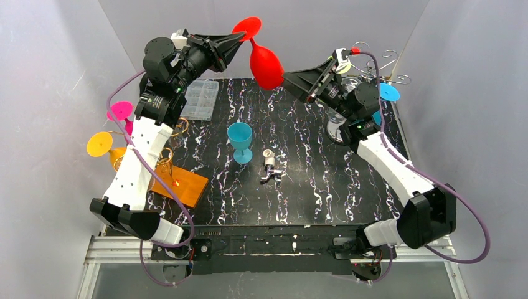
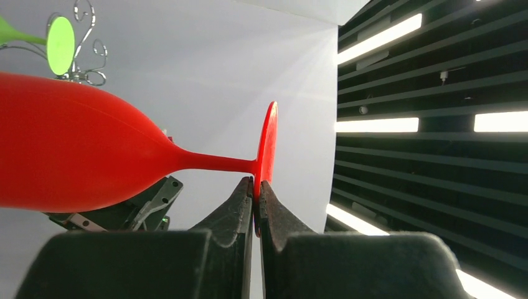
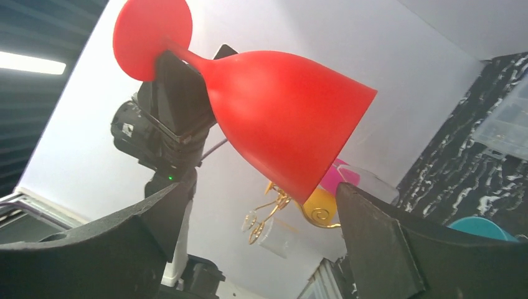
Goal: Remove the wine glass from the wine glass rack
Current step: Place the wine glass at the center of the board.
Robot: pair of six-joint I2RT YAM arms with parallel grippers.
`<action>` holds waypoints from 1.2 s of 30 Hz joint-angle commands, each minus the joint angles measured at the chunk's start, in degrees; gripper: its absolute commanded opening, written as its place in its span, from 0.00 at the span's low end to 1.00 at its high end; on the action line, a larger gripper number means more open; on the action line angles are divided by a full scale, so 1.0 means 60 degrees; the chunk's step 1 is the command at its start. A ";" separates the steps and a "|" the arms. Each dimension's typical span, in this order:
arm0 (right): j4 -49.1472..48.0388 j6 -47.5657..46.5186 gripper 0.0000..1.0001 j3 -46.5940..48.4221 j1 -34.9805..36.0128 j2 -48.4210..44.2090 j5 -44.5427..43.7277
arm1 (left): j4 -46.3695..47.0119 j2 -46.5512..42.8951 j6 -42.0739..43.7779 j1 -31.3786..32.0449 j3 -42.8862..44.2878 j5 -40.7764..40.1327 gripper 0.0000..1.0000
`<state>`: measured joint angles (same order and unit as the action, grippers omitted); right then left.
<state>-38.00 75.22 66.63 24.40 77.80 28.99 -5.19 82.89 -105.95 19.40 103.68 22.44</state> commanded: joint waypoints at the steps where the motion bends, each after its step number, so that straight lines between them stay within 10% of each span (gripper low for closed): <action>1: -0.1967 0.0841 0.98 0.0275 0.0060 0.0299 0.0070 | 0.1179 -0.0283 -0.0642 -0.0024 0.0244 -0.0243 0.00; 20: -0.5825 0.2830 0.79 0.1448 0.0908 0.2025 -0.1092 | 0.1850 -0.0725 -0.1486 -0.0005 -0.0054 -0.0070 0.00; 31: -0.6454 0.3034 0.23 0.1624 0.1089 0.2367 -0.1585 | 0.2545 -0.1123 -0.1675 0.0093 -0.0977 0.0032 0.01; 36: -0.6448 0.2912 0.03 0.1409 0.1104 0.2167 -0.1737 | 0.2608 -0.1291 -0.1224 0.0141 -0.1206 0.0084 0.26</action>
<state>-76.82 94.41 74.02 30.83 91.90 20.49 7.44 78.46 -116.49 19.25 97.10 20.10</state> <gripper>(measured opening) 0.111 0.168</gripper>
